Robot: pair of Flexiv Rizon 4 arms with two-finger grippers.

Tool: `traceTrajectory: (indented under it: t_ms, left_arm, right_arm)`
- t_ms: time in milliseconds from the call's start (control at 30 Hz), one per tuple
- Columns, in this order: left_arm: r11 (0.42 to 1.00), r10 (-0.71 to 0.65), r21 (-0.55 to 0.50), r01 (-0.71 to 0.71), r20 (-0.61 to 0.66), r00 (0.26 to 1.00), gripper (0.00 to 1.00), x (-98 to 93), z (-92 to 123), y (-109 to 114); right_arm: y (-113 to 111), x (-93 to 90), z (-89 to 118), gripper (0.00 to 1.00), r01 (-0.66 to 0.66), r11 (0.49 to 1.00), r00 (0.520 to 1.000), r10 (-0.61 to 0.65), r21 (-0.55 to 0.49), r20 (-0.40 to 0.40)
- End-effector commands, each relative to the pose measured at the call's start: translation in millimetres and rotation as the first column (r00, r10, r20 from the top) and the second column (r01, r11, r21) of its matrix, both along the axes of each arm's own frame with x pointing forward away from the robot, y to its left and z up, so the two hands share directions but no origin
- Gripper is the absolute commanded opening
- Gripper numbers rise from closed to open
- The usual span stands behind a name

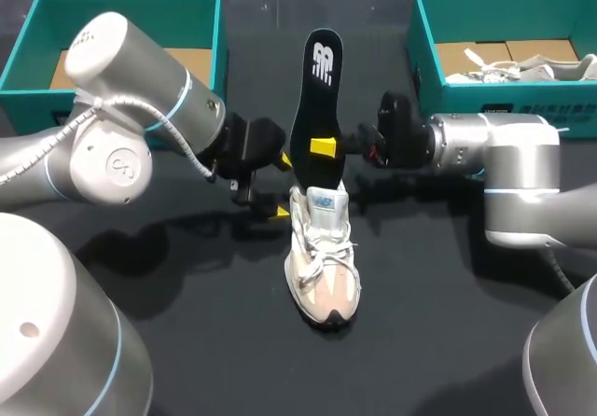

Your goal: Take the shoe out of the shoebox, open the shoe tongue, remove and reinsert the insole, then place the shoe into the shoebox

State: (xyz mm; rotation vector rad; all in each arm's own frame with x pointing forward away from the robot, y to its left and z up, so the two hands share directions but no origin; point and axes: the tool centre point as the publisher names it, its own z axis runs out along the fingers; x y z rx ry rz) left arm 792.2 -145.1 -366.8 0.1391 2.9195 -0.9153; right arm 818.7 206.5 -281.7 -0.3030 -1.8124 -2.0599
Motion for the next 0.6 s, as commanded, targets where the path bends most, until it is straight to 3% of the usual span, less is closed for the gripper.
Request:
traceTrajectory:
  t_ms: [33,600]
  left_arm:
    - [1.000,0.010,0.006,-0.010,0.011,1.000,1.00,-2.5,-2,0]
    - [1.000,0.027,0.012,-0.027,0.031,0.999,1.00,-1.4,-2,2]
  right_arm:
    - [8,-0.4,-11,0.00,0.016,1.000,1.000,-0.016,0.006,-0.014]
    - [2,-20.4,-21,0.00,0.121,0.992,0.987,-0.125,-0.047,-0.100]
